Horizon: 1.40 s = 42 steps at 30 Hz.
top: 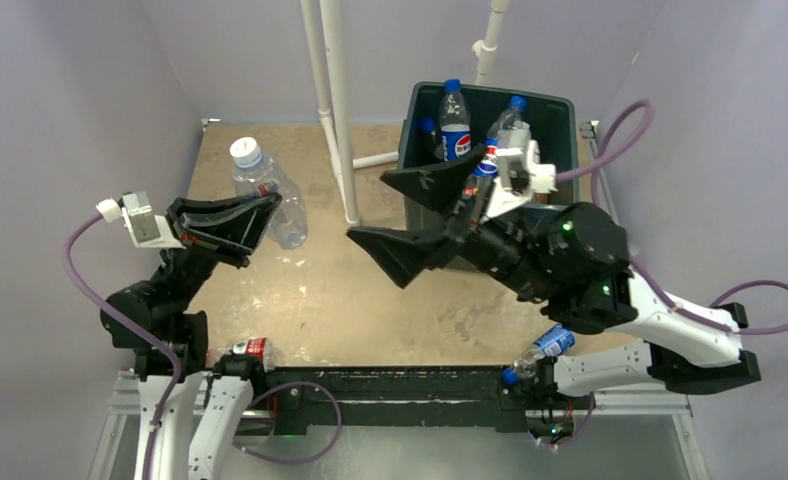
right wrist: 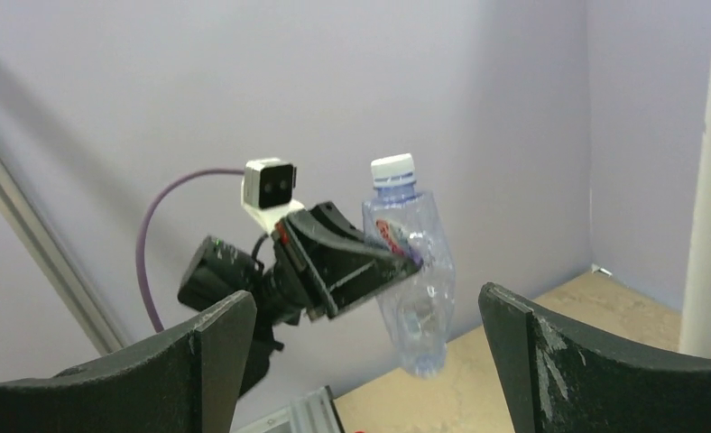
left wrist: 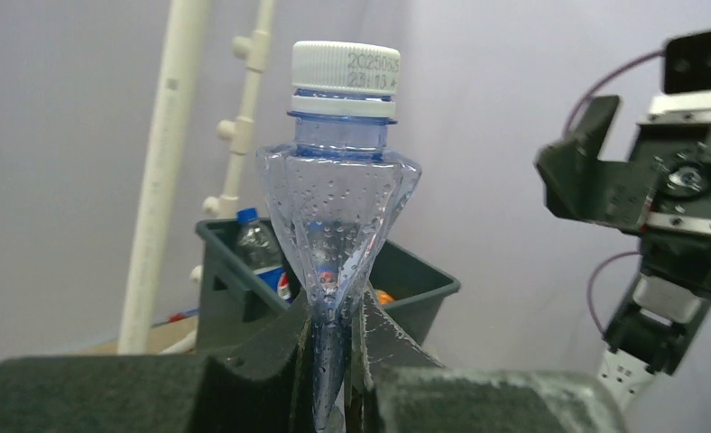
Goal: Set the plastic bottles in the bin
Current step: Place the plastic bottle in the trash bin.
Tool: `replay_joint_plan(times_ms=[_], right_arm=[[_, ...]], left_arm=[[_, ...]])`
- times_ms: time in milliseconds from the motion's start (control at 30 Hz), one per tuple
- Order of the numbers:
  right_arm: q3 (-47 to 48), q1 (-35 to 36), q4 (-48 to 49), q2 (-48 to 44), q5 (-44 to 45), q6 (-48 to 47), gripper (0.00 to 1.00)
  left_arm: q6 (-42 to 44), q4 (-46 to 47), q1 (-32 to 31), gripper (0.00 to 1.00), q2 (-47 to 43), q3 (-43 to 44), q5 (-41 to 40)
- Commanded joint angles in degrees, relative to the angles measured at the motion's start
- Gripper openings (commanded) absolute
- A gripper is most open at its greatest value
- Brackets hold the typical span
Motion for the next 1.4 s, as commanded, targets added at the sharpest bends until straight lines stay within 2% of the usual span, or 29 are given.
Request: replay_joint_plan(times_ms=[0,33,100,167,267,400,533,633,700,733,833,867,933,1000,1033,1167,1267,1333,1367], right_arm=[[9.2,0.3,-6.0,9.3,3.6,-0.7,0.99],[12.6,0.3,-7.9,11.8,5.4,-0.3,0.99],[17.3,0.2,-9.9,16.0,8.6,-0.7,0.99],[20.8,0.2,-10.3,18.6,9.6,-1.9,0.99],[25.4,-0.1,-12.0,22.8,8.6,-3.0,0.98],[31.4,-0.7,-15.8,28.6,8.1,-2.7,0.95],[33.0,-1.1,-17.0,30.7,8.7,-2.2,0.84],[32.4,-1.6,-16.3,30.5,8.5,-1.8,0.71],[32.0,-1.8,-15.7,30.3,7.9,-1.5,0.54],[32.0,-1.8,-15.7,30.4,7.6,-1.5,0.45],[32.7,-1.8,-16.8,30.5,7.4,-1.2,0.04],[32.4,-1.7,-16.8,30.2,7.4,-1.0,0.0],[31.2,-1.8,-16.3,28.7,7.4,-0.9,0.0],[29.8,-1.8,-15.7,26.4,8.8,-1.6,0.0],[29.7,-1.8,-15.5,25.0,10.2,-2.1,0.0],[27.3,-1.8,-14.1,17.1,21.7,-8.8,0.0],[26.6,-1.8,-13.0,12.7,32.3,-15.3,0.0],[23.8,-1.8,-8.8,9.9,40.5,-21.8,0.0],[20.8,-1.8,-3.0,8.3,44.8,-27.2,0.0]], left_arm=[[-11.9,25.0,-0.5,0.0,0.8,-8.1,7.8],[-15.0,30.7,-0.5,0.0,0.8,-10.9,8.7],[-16.3,34.3,-0.5,0.0,0.3,-12.0,10.0],[-12.6,30.2,-1.5,0.0,-0.6,-10.9,11.8],[-4.4,19.4,-4.0,0.0,-2.3,-10.2,11.1],[-0.8,15.6,-6.1,0.0,-3.7,-11.3,11.0],[2.0,13.1,-7.9,0.0,-4.4,-10.6,10.6],[3.5,11.7,-8.7,0.0,-4.7,-10.2,10.3],[3.9,11.2,-9.1,0.0,-5.0,-10.4,10.1],[4.4,10.5,-9.3,0.0,-5.2,-10.4,9.7],[5.4,8.0,-9.4,0.0,-6.0,-9.9,8.2],[5.8,6.8,-9.4,0.08,-6.2,-9.7,7.2],[6.1,4.6,-9.4,0.48,-6.1,-8.8,4.6],[6.6,1.0,-9.4,0.78,-5.8,-7.0,1.3],[7.0,-0.7,-9.4,0.89,-5.6,-6.1,-0.2],[8.5,-5.7,-9.4,0.98,-5.2,-3.6,-5.7],[8.4,-5.6,-9.4,0.99,-5.2,-4.3,-8.5],[7.6,-4.1,-9.4,0.99,-5.3,-5.9,-9.5],[7.4,-3.9,-9.4,0.99,-5.4,-6.5,-10.4]])
